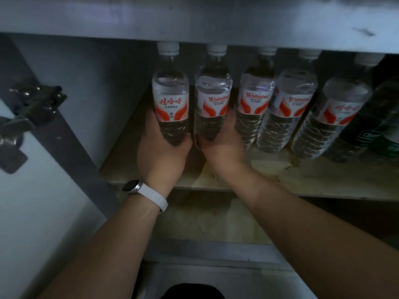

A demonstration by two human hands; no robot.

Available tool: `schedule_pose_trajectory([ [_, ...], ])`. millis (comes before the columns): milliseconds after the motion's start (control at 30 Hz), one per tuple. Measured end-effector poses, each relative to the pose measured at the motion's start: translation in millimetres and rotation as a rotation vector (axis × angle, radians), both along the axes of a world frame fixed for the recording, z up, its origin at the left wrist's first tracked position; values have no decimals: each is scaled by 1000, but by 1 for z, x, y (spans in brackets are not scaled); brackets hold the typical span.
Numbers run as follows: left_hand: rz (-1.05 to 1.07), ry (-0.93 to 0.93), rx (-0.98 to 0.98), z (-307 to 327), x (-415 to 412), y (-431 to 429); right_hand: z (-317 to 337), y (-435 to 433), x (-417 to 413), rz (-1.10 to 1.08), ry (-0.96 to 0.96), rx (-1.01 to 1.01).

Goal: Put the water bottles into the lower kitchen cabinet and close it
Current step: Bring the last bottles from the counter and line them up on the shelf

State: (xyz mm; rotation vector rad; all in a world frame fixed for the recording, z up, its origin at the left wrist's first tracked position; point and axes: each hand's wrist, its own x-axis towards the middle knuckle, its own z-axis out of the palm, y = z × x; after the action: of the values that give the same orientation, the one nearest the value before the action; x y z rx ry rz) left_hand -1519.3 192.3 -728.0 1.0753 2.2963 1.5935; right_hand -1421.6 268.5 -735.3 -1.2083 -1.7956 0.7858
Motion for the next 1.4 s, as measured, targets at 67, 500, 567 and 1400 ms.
schedule_pose_trajectory([
  [67, -3, -6, 14, 1, -4, 5, -1, 3, -3, -34, -11, -27],
  [500, -103, -90, 139, -1, -22, 29, 2, 11, -27, -172, -55, -80],
  [567, -115, -83, 147, -2, -24, 31, 0, 13, -26, -166, -57, -74],
  [1400, -277, 466, -77, -24, 35, -47, 7, -27, 142, 178, -524, 208],
])
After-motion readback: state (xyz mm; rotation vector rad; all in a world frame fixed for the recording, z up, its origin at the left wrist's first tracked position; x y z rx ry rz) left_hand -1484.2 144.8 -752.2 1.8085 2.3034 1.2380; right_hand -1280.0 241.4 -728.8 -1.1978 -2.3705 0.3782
